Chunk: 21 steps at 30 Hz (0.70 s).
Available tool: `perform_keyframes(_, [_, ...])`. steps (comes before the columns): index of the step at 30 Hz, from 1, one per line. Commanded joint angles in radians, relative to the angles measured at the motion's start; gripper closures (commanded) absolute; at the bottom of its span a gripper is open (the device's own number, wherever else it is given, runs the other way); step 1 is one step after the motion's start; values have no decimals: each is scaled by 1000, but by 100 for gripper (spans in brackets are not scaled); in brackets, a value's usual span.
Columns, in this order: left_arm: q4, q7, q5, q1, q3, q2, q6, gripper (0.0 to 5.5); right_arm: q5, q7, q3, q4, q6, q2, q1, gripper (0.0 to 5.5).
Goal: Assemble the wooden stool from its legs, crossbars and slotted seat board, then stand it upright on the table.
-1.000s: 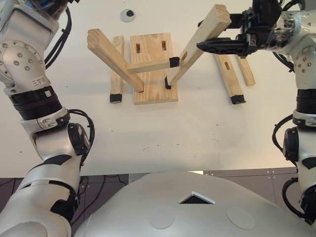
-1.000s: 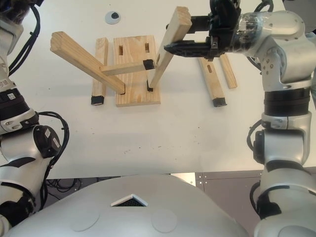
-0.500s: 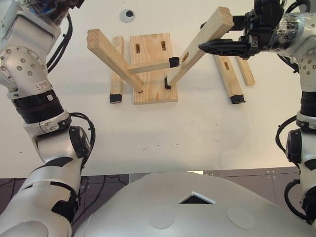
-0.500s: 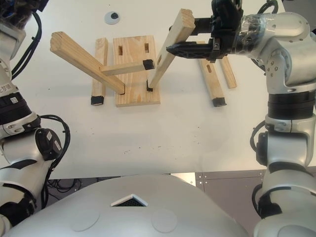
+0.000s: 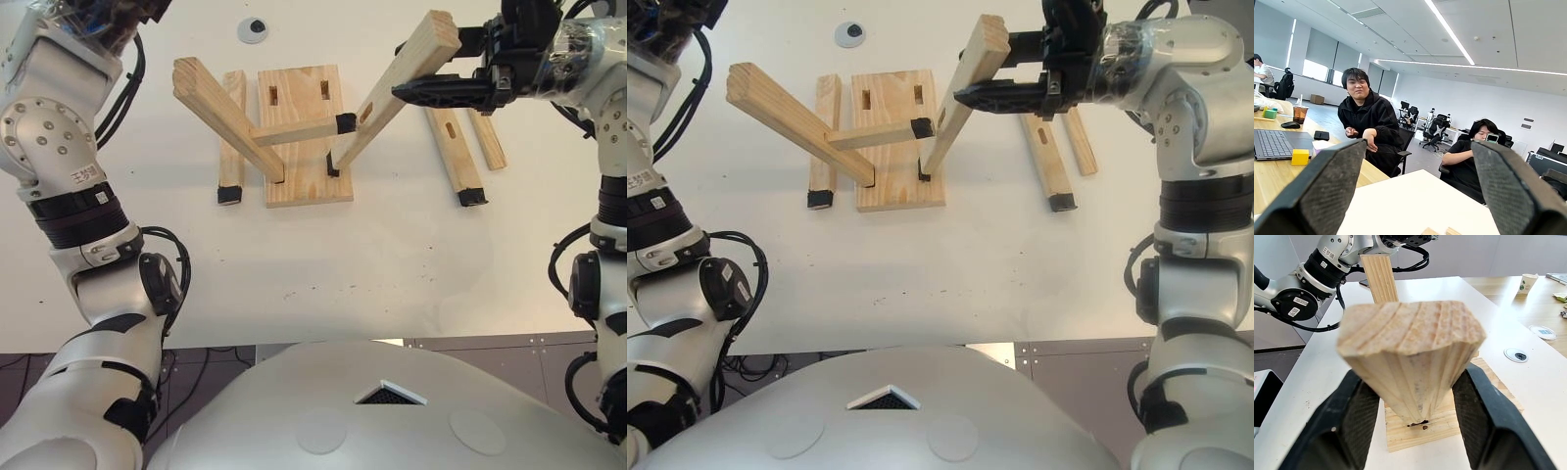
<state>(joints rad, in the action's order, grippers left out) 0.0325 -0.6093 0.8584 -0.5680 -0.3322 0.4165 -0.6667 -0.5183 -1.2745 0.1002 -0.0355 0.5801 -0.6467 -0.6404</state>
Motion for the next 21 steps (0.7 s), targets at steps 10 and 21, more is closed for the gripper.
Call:
perform_keyframes(10, [-4, 5, -1, 7, -6, 0, 13, 164, -24, 8, -46, 31, 66, -18, -31, 337])
perform_keyframes(21, [-8, 3, -9, 7, 4, -2, 15, 164, 70, -4, 34, 58, -36, -32, 50, 337])
